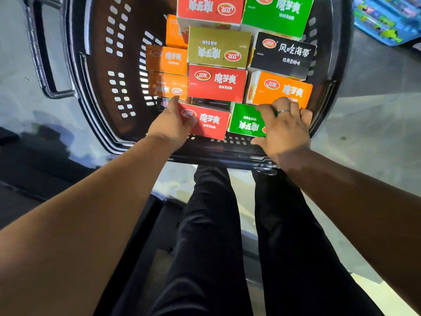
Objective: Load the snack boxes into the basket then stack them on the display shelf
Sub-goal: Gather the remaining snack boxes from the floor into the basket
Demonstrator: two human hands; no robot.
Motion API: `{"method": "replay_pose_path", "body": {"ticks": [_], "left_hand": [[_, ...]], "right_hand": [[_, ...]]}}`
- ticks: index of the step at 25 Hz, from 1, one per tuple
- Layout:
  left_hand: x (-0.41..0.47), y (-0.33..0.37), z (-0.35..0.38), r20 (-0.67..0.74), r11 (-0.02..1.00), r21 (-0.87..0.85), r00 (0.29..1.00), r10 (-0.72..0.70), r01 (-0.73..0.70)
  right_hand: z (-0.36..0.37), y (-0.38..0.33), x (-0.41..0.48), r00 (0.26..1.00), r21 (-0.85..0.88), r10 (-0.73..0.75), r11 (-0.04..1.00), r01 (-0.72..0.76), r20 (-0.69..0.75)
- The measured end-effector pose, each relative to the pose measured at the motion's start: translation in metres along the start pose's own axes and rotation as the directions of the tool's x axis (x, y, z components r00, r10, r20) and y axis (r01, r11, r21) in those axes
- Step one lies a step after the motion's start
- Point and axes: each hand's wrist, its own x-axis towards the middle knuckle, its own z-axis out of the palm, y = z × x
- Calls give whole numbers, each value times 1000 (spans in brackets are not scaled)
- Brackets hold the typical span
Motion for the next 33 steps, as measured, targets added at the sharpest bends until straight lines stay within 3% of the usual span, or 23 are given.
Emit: {"method": "replay_pose_path", "body": {"ticks": [3, 7, 12, 20, 26, 33], "left_hand": [[-10, 10, 0, 35, 1000, 18, 999, 24, -25], [-11, 16, 7, -7, 957, 264, 992, 124, -118], [-13, 13, 12, -85, 975, 208, 991, 100, -80], [-26, 33, -10, 25, 961, 273, 999, 42, -47], [-111, 88, -82, -6, 763, 566, 924, 381, -311], [-264, 175, -167, -91, 601, 652, 739, 667, -462]], "right_hand": [[-6, 2, 0, 1000, -33, -9, 999, 9, 1], [-3, -3, -1, 1000, -66, 7, 998, -6, 10], [2, -7, 6, 999, -76, 32, 997, -32, 1], [-38, 3, -8, 982, 30, -7, 1000, 1, 189], [-147, -2, -40, 980, 13, 177, 984, -179, 93], [-303, -3, -149, 917, 180, 388, 912, -369, -88]]}}
